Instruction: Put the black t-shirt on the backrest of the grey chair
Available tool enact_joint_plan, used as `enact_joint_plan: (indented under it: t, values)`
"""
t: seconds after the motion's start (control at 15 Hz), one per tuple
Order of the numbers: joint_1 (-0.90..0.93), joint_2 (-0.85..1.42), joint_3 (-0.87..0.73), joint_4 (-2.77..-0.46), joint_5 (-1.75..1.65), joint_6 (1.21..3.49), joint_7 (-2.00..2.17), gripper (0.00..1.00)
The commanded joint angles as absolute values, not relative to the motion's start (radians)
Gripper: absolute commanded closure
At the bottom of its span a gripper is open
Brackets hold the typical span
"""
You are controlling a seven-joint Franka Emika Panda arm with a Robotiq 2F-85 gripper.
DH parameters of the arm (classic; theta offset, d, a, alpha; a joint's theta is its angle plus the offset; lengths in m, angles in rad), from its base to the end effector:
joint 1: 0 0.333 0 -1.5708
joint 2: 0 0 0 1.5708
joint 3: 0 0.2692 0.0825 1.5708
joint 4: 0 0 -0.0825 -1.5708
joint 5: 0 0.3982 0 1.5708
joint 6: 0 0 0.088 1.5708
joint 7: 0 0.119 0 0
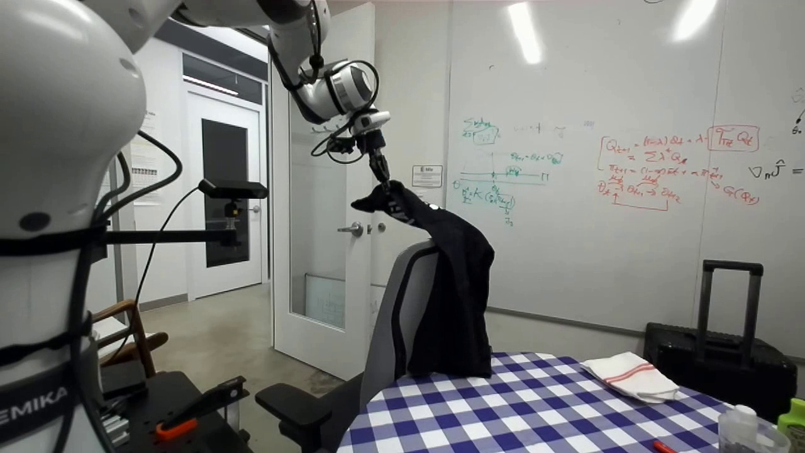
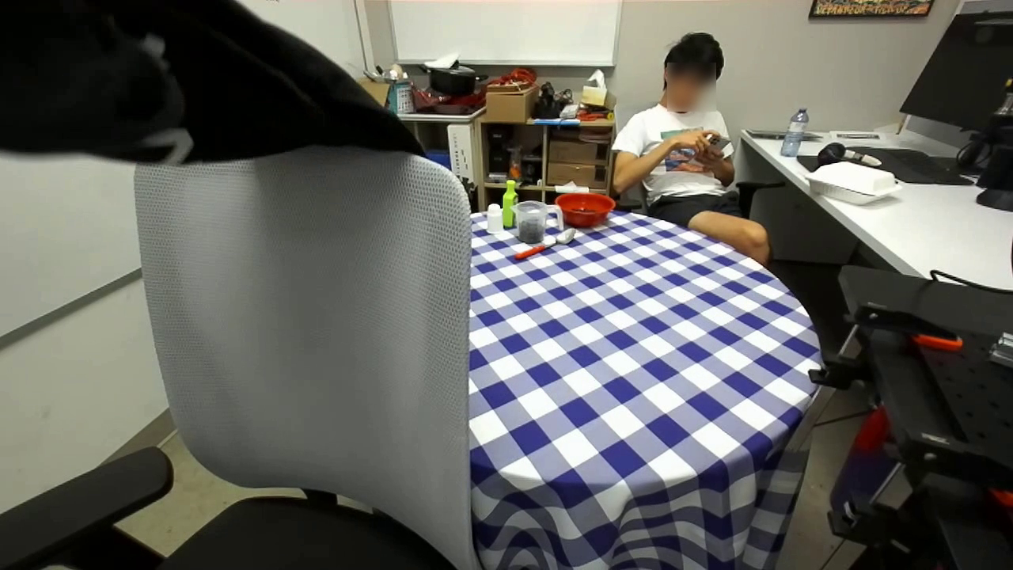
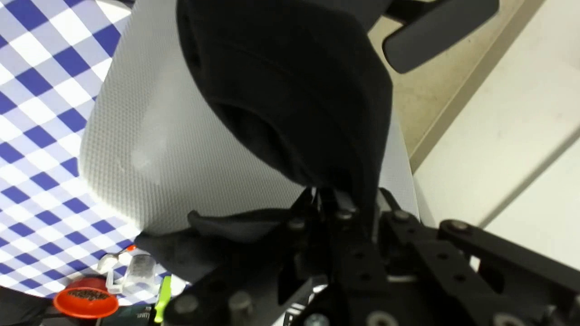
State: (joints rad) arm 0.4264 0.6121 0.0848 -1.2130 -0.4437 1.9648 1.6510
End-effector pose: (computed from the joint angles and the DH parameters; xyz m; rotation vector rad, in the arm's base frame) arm 0.6622 0.3181 0.3867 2.6467 -1.4733 0.6062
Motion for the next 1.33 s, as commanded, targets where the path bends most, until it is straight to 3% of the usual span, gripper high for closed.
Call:
enact_joint_plan:
  t: [0.0, 0.07, 0.13, 0.2, 0.33, 0.87, 1.27]
  values:
    - [0.451, 0.822, 0.096, -1.055, -0.357, 1.915, 1.51, 0.97]
    - [0.454, 0.856, 0.104, -1.06, -0.332, 1.937, 1.474, 0.97]
    - [0.46, 0.897, 0.105, -1.043, -0.31, 1.924, 1.436, 0.85]
    - [0.467, 0.928, 0.105, -1.032, -0.297, 1.915, 1.395, 0.65]
    - [0.476, 0.973, 0.102, -1.0, -0.278, 1.873, 1.296, 0.6]
    - [0.432, 0.946, 0.114, -0.872, -0.233, 1.695, 1.044, 0.03]
    - [0.305, 0.795, 0.135, -0.932, -0.22, 1.634, 0.85, 0.0]
